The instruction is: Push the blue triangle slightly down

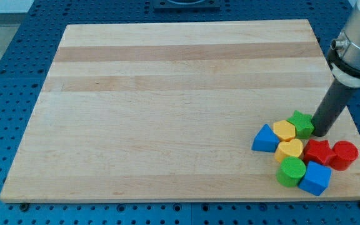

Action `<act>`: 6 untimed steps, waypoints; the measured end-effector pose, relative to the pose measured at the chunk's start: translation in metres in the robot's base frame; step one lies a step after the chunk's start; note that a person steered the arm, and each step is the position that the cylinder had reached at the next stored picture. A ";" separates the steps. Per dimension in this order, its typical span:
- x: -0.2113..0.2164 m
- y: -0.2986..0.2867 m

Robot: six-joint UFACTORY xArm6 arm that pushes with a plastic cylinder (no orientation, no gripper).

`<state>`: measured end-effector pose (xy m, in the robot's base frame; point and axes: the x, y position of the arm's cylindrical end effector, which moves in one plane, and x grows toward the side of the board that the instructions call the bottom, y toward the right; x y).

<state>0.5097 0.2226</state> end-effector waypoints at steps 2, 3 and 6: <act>0.000 0.000; -0.063 0.026; -0.082 -0.065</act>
<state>0.4272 0.1575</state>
